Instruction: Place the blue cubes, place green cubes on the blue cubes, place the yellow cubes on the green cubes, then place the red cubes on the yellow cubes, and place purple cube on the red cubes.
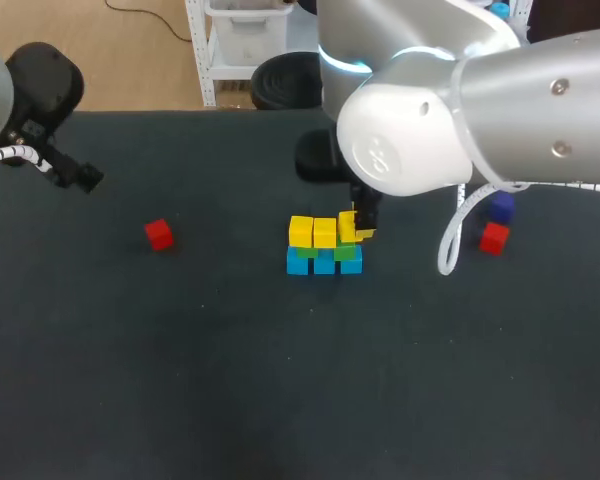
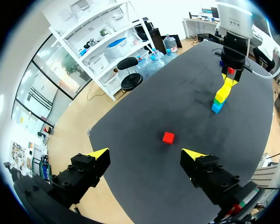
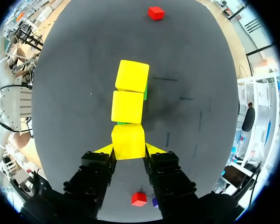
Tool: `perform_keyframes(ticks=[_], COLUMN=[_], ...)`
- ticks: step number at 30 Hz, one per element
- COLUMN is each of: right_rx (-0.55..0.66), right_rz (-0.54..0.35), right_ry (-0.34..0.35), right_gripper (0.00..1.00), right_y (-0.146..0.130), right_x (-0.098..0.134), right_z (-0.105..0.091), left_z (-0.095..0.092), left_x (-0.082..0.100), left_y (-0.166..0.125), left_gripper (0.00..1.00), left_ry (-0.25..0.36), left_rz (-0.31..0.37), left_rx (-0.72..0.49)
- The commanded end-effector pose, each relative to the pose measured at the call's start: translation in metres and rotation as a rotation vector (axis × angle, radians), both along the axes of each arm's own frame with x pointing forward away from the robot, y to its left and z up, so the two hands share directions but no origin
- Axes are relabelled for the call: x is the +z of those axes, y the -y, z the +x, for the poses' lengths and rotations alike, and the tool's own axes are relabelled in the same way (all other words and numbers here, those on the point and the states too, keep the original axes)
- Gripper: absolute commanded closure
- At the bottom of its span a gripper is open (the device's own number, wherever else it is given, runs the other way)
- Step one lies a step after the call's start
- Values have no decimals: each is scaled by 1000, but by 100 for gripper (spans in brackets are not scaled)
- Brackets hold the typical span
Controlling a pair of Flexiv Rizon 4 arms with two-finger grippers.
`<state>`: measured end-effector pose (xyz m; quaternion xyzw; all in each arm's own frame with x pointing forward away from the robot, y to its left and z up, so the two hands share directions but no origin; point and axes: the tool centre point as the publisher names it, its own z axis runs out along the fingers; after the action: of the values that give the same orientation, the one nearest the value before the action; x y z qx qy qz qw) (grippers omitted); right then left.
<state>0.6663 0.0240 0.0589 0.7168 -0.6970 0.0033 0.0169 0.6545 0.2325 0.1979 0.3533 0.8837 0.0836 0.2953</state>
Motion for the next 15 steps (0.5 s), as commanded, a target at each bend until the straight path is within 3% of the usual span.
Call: perform_keyframes(ticks=[1,15], right_rx=[0,12], right_rz=[4,12], right_ry=[-2,-10], right_gripper=[100,100], right_y=[1,-2], right_x=[-1,-5], right_z=[0,3], left_z=[1,1], left_x=[0,0], left_y=[-1,-1], left_gripper=[0,0], left_ry=[-1,-1], left_rz=[-1,-1], left_rx=[-2,-2])
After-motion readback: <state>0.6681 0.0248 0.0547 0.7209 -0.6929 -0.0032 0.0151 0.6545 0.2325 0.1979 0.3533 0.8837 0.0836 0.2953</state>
